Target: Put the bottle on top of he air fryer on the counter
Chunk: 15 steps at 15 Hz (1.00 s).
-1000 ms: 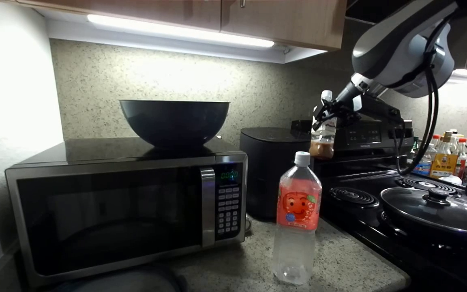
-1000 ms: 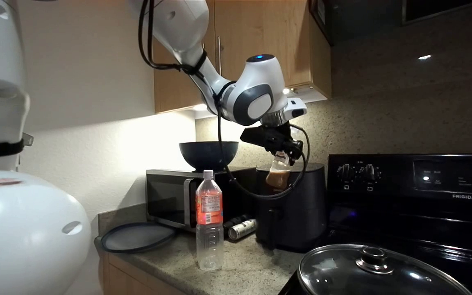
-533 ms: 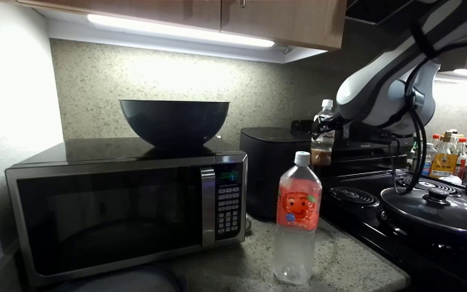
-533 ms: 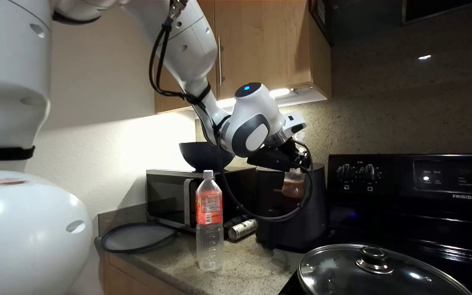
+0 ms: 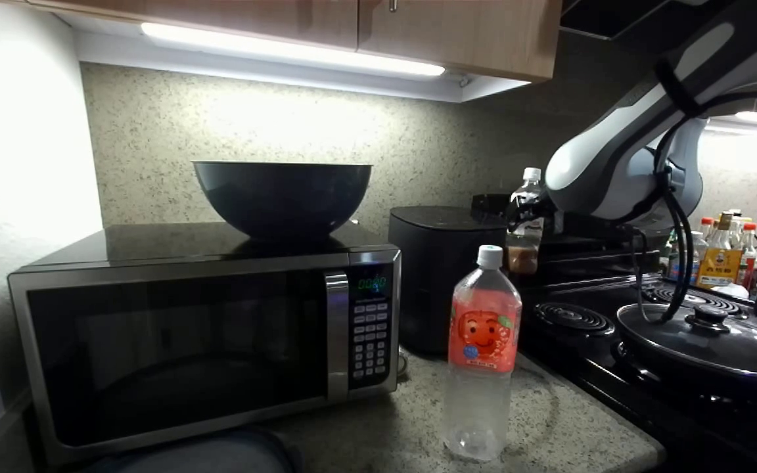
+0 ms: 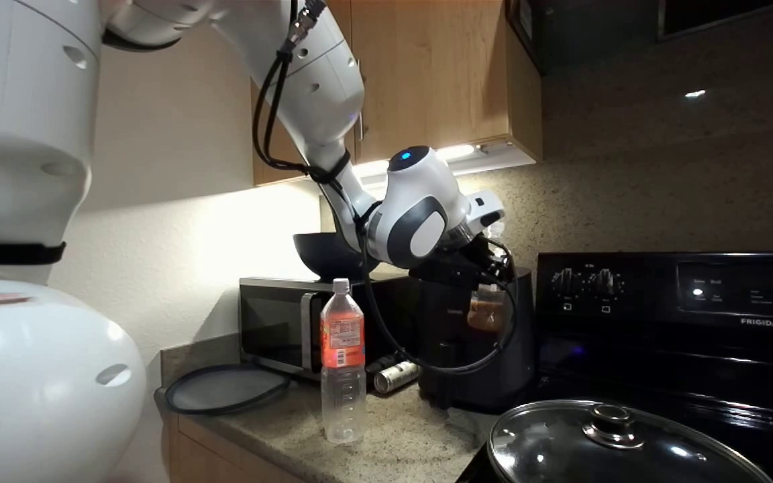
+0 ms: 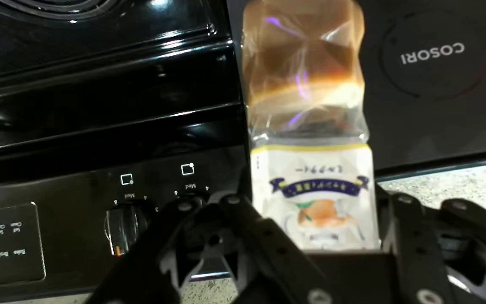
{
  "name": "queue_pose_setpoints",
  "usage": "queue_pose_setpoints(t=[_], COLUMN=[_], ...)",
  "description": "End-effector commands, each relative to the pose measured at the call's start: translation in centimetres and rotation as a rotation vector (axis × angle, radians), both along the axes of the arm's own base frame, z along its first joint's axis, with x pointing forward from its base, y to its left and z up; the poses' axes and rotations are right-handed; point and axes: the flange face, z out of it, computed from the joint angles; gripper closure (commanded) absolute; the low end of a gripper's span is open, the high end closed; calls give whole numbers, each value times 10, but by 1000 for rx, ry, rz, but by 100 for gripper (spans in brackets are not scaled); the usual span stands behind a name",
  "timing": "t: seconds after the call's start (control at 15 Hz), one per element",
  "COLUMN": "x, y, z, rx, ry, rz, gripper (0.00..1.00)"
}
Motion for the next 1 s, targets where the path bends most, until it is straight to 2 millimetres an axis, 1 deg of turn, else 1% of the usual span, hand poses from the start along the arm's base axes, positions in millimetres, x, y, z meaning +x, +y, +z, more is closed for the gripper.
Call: queue_pose_setpoints(t=[0.0, 0.07, 0.2, 0.33, 0.47, 0.53, 0.6, 0.67, 0.93], x=[-21, -33, -48, -63, -76, -81, -62, -66, -63], y=[13, 28, 40, 52, 60, 64, 60, 62, 61], z=[-24, -34, -56, -74, -85, -87, -93, -97, -98], rx=[21, 34, 53, 83, 110, 123, 102, 104, 103], ry=[56, 72, 109, 138, 142, 143, 170, 177, 177], rz=[11, 27, 28, 20, 0, -6, 9, 10, 8], gripper=[71, 71, 71, 71, 71, 71, 71, 46, 46])
